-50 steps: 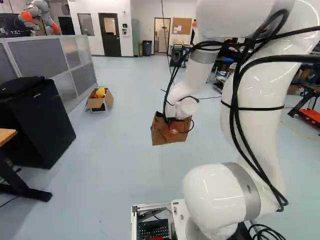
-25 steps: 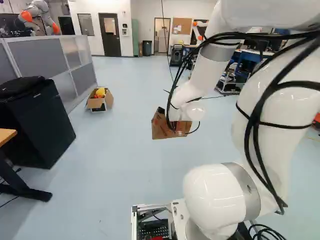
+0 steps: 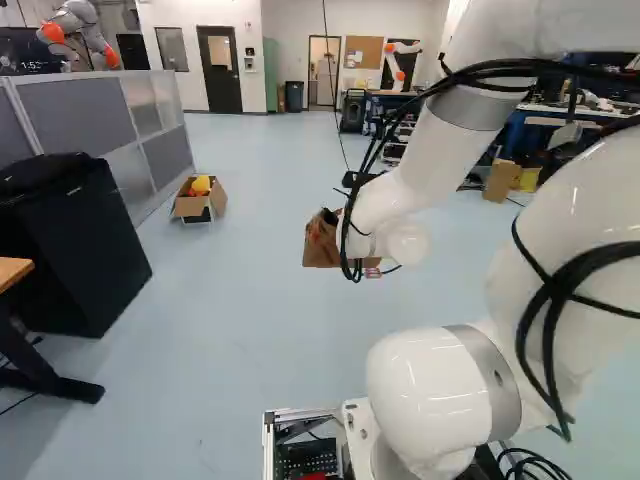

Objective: Pick up the grocery bag from the ground

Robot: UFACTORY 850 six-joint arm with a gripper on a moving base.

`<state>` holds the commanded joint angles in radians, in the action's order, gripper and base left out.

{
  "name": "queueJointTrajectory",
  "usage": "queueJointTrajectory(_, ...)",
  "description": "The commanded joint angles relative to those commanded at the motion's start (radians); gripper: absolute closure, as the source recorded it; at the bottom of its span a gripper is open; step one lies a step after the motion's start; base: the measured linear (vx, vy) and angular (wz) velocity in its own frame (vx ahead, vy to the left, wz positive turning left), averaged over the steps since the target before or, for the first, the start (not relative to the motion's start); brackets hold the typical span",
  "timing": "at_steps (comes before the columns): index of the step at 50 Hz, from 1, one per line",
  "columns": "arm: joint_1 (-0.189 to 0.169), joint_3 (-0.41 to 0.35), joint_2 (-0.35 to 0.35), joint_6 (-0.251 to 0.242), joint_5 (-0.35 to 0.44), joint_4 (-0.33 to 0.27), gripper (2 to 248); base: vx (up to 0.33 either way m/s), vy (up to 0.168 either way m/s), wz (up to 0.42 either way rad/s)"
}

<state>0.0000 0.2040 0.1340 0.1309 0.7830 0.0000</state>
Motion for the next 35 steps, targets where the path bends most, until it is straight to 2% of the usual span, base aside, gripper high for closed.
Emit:
queueJointTrajectory(17, 0.0, -0.065, 0.081, -0.073, 0.05, 0.0, 225, 0.0, 0.0, 0.0)
queueJointTrajectory(35, 0.0, -0.106, 0.131, -0.118, 0.081, 0.0, 225, 0.0, 0.0, 0.0)
